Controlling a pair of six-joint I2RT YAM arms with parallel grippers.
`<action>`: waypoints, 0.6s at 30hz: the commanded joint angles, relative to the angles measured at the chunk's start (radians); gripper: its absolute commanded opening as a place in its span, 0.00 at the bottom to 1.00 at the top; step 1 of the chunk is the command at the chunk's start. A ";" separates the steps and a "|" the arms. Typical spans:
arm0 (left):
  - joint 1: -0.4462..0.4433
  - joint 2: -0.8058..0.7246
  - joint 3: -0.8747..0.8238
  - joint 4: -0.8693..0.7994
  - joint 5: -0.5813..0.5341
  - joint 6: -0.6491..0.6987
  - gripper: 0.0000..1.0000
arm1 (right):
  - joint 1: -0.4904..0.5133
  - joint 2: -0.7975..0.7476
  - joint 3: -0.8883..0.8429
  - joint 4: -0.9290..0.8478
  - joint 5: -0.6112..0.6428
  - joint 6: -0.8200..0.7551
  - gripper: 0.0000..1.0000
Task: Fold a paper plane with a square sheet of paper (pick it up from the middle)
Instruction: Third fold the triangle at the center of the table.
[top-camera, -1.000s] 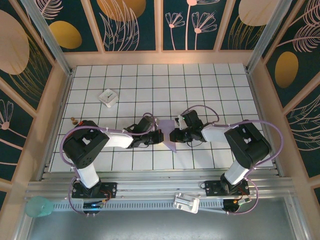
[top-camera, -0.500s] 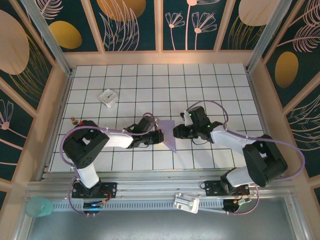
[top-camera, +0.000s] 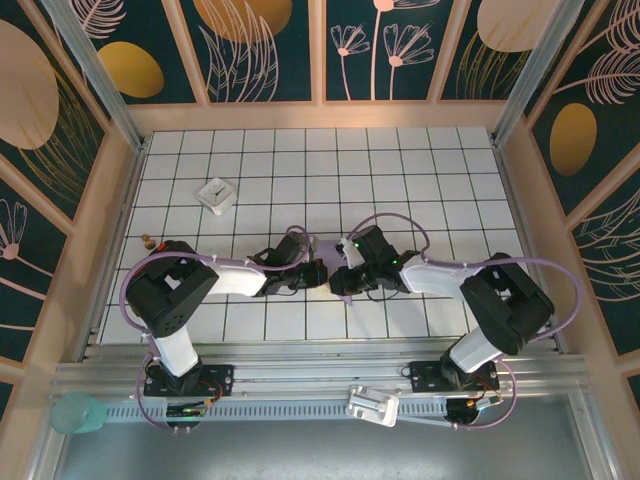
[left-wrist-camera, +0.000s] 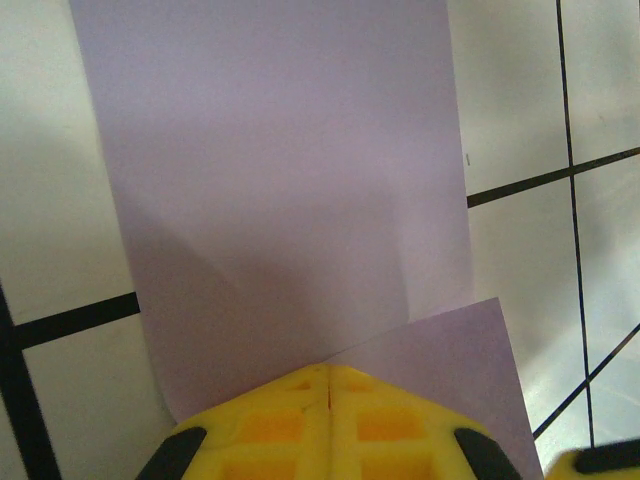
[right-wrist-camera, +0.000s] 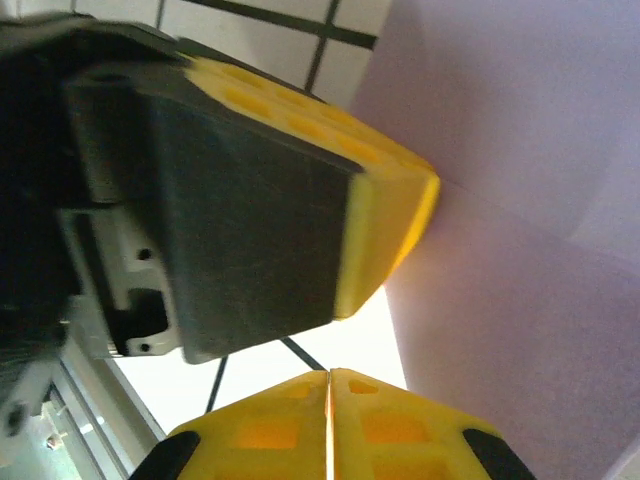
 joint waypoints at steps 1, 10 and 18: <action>0.005 0.043 -0.026 -0.108 -0.030 0.022 0.00 | 0.002 0.028 0.002 0.025 -0.003 -0.020 0.08; 0.005 0.046 -0.021 -0.110 -0.028 0.028 0.00 | -0.007 0.041 -0.077 0.013 0.019 -0.026 0.06; 0.004 0.041 -0.026 -0.113 -0.032 0.031 0.00 | -0.010 0.016 -0.138 -0.009 0.043 -0.011 0.04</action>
